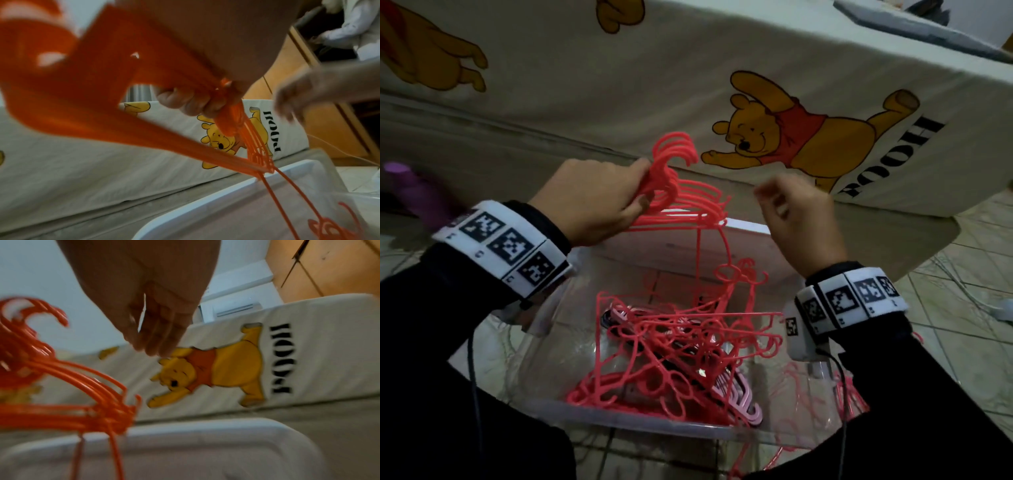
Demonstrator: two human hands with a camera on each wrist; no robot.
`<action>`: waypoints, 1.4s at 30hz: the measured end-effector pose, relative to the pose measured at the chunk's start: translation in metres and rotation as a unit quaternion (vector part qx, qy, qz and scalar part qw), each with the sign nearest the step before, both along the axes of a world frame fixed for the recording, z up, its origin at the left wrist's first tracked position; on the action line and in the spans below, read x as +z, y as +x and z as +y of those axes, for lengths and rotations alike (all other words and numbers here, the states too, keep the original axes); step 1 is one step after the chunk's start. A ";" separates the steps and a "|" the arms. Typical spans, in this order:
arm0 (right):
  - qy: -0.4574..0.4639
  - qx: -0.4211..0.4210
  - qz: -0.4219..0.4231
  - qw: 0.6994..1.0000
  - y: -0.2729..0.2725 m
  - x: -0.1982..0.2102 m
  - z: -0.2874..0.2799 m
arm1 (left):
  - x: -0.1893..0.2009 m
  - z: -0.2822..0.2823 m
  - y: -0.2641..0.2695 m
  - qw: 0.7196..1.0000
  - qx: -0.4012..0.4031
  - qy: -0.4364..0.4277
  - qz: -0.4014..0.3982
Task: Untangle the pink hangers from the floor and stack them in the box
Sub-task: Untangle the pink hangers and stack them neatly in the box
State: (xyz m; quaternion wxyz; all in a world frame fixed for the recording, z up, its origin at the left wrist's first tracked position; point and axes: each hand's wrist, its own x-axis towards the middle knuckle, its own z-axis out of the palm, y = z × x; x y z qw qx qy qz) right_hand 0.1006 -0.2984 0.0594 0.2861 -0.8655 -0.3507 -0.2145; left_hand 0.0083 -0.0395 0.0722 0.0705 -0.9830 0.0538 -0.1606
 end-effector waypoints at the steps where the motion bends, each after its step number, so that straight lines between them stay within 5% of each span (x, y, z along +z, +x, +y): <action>1: -0.059 -0.038 0.063 0.996 0.007 -0.012 -0.010 | -0.001 0.001 0.000 1.000 0.009 0.007 -0.003; 4: -0.208 -0.070 0.191 0.957 0.017 -0.049 -0.025 | 0.001 0.002 0.002 0.999 0.035 0.022 -0.020; 10: -0.128 -0.015 0.277 0.952 0.000 -0.091 0.009 | 0.004 0.004 0.008 0.996 0.051 -0.053 -0.043; 27: 0.006 -0.032 0.209 0.977 -0.001 -0.060 0.010 | 0.019 0.030 0.005 0.996 0.028 -0.082 -0.019; 38: 0.004 -0.054 0.170 0.984 -0.004 -0.044 0.008 | 0.031 0.028 0.002 0.998 0.023 -0.061 -0.016; 42: -0.072 -0.058 0.180 0.979 -0.005 -0.047 0.009 | 0.028 0.030 0.003 1.000 0.011 -0.015 0.014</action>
